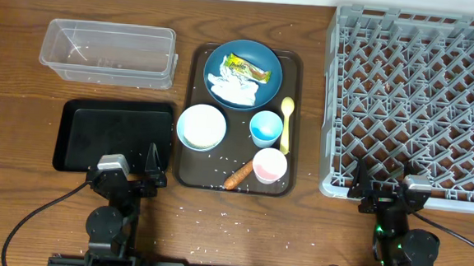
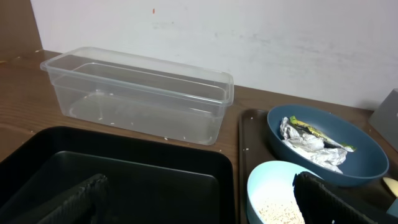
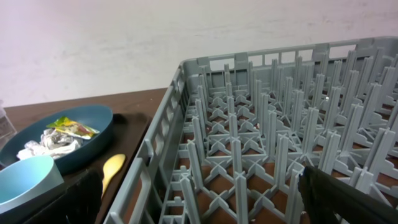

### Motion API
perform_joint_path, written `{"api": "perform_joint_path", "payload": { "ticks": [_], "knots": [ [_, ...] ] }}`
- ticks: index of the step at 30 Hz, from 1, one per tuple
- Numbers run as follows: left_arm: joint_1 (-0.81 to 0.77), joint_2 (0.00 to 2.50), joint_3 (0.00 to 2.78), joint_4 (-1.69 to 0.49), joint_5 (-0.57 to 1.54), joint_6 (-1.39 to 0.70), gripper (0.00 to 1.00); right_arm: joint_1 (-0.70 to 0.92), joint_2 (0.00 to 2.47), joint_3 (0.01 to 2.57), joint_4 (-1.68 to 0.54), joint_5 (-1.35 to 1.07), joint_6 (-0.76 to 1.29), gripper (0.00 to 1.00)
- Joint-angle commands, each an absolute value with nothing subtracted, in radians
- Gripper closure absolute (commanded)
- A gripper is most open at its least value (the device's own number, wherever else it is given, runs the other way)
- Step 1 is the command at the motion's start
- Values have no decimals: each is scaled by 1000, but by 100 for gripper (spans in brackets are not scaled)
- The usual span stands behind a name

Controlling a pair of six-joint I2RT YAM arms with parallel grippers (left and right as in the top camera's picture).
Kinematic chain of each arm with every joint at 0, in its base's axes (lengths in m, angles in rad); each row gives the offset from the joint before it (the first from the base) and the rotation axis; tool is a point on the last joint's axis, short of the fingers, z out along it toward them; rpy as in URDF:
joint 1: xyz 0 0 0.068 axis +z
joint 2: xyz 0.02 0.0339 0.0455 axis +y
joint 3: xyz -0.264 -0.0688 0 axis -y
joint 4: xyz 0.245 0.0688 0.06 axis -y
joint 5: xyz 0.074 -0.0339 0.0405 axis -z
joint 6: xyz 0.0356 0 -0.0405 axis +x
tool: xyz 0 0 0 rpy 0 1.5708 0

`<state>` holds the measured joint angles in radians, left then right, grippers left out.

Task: Sort waste into correct bins and load items into the dishwasher rack
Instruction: 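Raise both arms from rest toward the tray and rack, then grasp the snack wrapper on the blue plate with the left gripper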

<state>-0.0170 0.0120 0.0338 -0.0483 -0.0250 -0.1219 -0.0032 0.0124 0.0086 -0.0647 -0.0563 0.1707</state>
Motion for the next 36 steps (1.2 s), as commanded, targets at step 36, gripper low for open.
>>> {"api": "perform_joint_path", "payload": {
  "ticks": [36],
  "knots": [
    [-56, 1048, 973, -124, 279, -150, 4, 14, 717, 735, -241, -230, 160, 1]
  ]
}}
